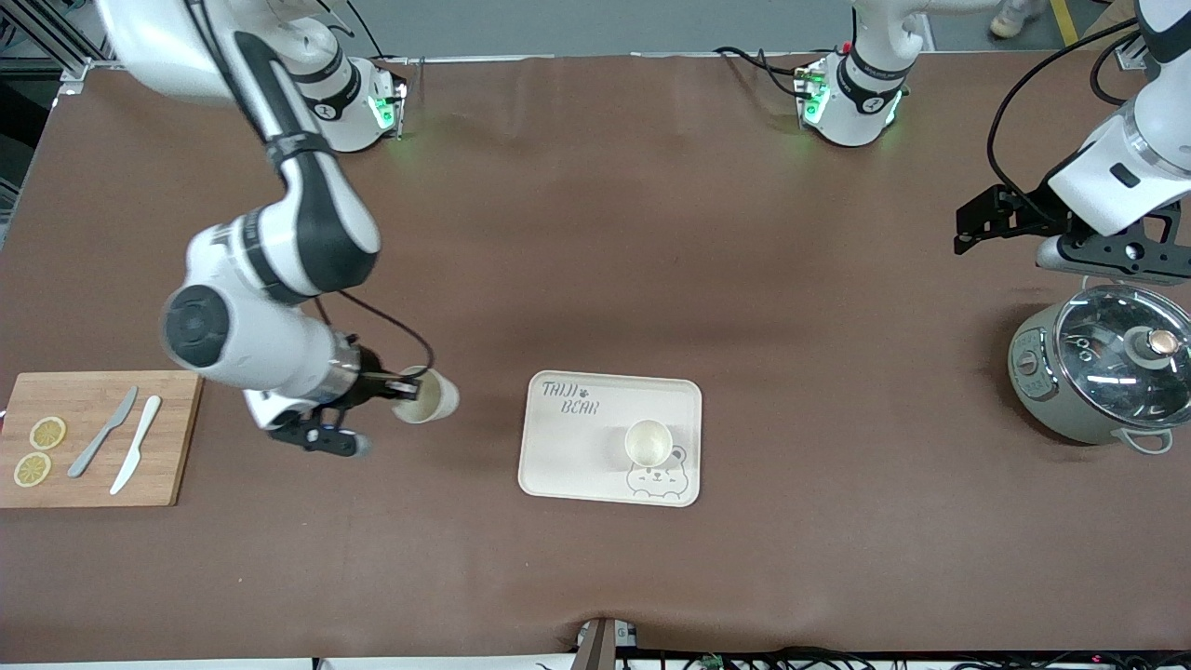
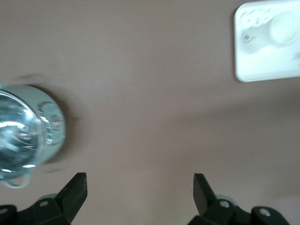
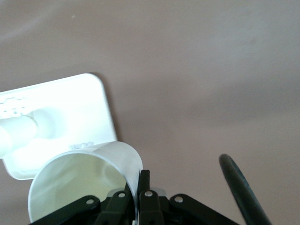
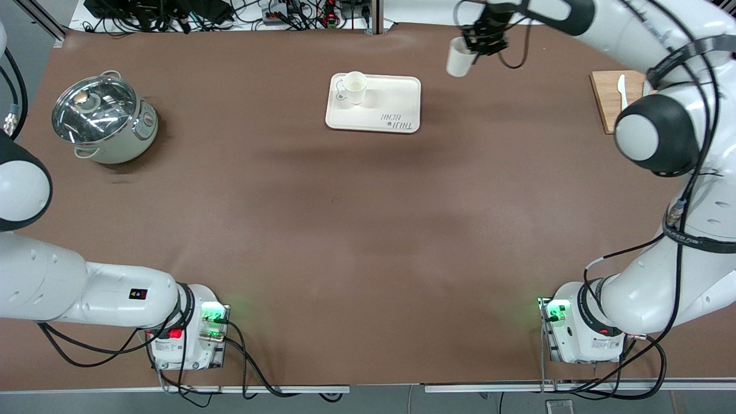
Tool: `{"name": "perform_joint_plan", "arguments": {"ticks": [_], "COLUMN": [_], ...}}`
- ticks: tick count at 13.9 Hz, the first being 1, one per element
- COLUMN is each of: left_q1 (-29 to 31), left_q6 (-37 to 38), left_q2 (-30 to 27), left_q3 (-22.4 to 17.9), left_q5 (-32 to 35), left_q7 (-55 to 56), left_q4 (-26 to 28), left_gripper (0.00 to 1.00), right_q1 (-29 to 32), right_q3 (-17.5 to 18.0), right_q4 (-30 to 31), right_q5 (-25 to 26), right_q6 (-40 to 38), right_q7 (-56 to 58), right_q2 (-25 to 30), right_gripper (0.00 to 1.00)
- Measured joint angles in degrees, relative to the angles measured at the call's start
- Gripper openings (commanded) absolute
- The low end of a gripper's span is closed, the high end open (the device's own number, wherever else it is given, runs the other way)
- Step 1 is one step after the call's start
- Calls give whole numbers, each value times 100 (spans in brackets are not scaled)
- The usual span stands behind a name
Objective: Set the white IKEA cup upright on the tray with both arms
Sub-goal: 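Carry the second cup with the right gripper onto the tray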
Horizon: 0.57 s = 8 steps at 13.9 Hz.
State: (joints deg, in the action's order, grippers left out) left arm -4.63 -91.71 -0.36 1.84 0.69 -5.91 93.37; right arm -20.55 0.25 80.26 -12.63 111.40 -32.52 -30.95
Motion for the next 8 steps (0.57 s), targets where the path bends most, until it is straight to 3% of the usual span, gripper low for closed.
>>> {"name": "perform_joint_plan", "arguments": {"ticks": [5,8], "left_q1": [50,162], "left_q6": [213,215], "left_q2": [38,130], "left_q3": [0,-1], "left_q5": [253,253], "left_q7": [-200,-52], "left_q4": [18,21], "left_gripper": [100,100], "right_q1": [-920,-1140], "right_q3": [-24,-54], "right_q4": [-254,-287], "right_q5": [-1,3], "right_q6": [1419,1956], "right_q7": [-1156,-1388], "right_q2": [-779,-1106], "right_gripper": [0,0]}}
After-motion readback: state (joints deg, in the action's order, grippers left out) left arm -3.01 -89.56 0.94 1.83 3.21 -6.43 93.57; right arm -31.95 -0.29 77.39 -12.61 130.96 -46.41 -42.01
